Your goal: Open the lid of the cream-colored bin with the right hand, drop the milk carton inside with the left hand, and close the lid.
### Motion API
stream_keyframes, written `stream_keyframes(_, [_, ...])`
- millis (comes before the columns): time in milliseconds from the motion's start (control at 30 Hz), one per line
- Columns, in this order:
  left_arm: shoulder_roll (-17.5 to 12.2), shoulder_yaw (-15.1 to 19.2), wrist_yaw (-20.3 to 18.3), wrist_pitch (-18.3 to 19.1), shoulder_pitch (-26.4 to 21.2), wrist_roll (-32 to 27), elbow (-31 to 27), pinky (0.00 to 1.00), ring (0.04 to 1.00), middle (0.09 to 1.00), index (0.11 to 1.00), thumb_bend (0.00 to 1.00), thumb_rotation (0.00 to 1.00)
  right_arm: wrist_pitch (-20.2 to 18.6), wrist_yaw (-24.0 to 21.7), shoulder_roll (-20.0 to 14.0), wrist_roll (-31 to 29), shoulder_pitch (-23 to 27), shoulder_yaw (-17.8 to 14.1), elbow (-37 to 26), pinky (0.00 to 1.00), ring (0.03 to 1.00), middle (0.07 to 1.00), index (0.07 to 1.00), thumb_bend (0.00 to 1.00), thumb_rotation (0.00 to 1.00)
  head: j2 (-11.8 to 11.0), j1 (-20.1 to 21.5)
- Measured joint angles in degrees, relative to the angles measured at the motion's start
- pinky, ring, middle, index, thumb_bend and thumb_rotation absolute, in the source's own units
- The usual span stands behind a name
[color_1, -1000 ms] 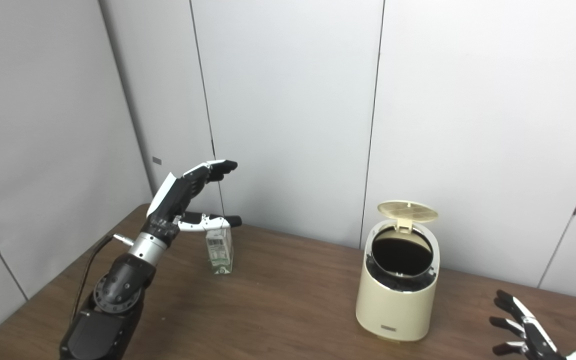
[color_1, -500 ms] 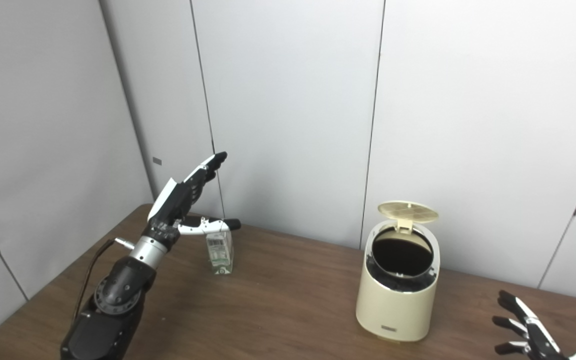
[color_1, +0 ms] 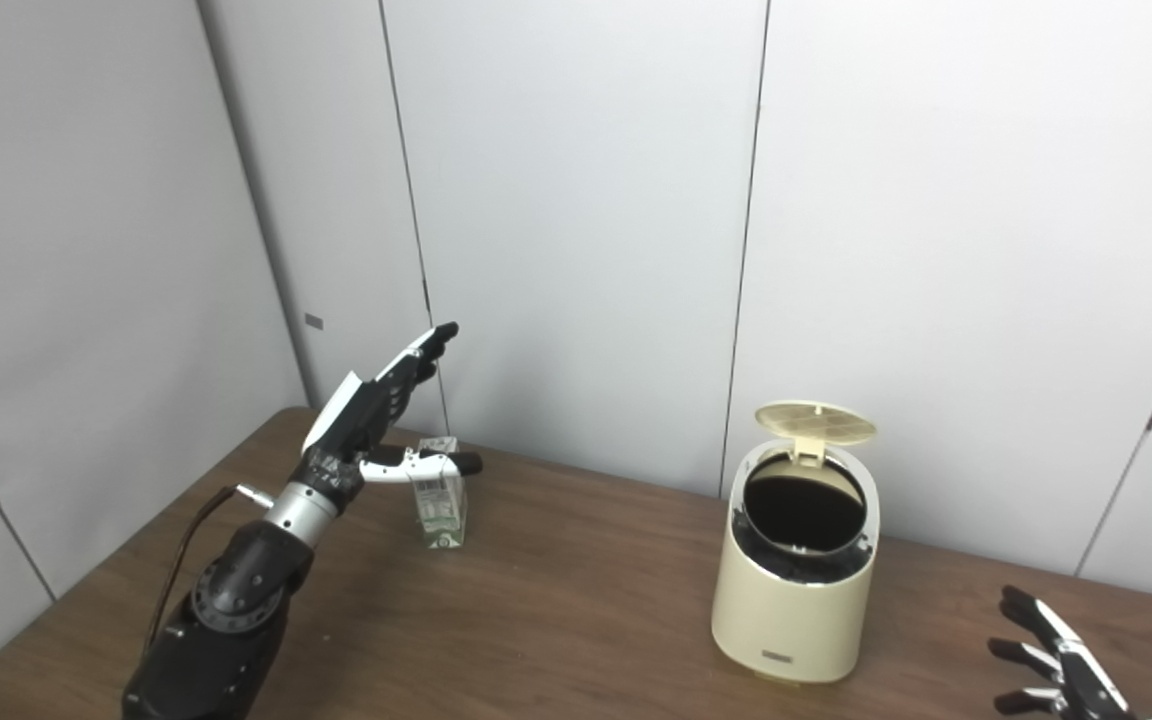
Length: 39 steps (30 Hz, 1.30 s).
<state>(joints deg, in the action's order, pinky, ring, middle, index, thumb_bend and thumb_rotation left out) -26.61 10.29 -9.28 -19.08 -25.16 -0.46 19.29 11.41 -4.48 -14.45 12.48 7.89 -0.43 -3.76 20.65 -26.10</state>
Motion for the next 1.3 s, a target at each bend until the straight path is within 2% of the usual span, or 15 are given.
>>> stream_keyframes(200, [0.02,0.03,1.60,-0.25,-0.16,0.63,0.92,0.98,0.989,0.980,0.942,0.90,0.20,0.00,-0.02,-0.02,0.00,-0.17,-0.21,0.00,0.57,0.787,0.882,0.880,0.78,0.46,0.18,0.00])
stream_keyframes(567, [0.01,0.02,2.09,-1.87,-1.03,0.66,3.79,0.99,1.000,0.993,0.956,0.89,0.18,0.02,-0.25,-0.41,-0.02,-0.17,-0.40,-0.21,0.57,0.791,0.879,0.880,0.78,0.46,0.44,0.35])
stream_keyframes(933, [0.01,-0.01,3.65,-2.23,-1.77,2.01,6.83,1.00,1.000,1.000,1.000,0.88,0.16,-0.17,-0.39,-0.78,0.04,-0.22,-0.68,-0.73,0.57,0.788,0.876,0.880,0.79,0.49,0.53,0.27])
stream_keyframes(1100, [0.00,-0.11,4.62,-2.38,-2.73,2.78,9.45,0.92,0.949,0.960,0.956,0.88,0.15,-0.25,-0.50,-0.83,0.02,-0.29,-0.71,-1.54,0.56,0.783,0.875,0.874,0.80,0.47,0.70,0.09])
stream_keyframes(1300, [0.00,-0.59,5.44,-2.35,-3.27,4.28,12.10,0.85,0.896,0.889,0.898,0.92,0.19,-0.43,-0.51,-1.93,0.04,-0.50,-0.83,-1.71,0.59,0.799,0.882,0.879,0.80,0.48,0.79,0.18])
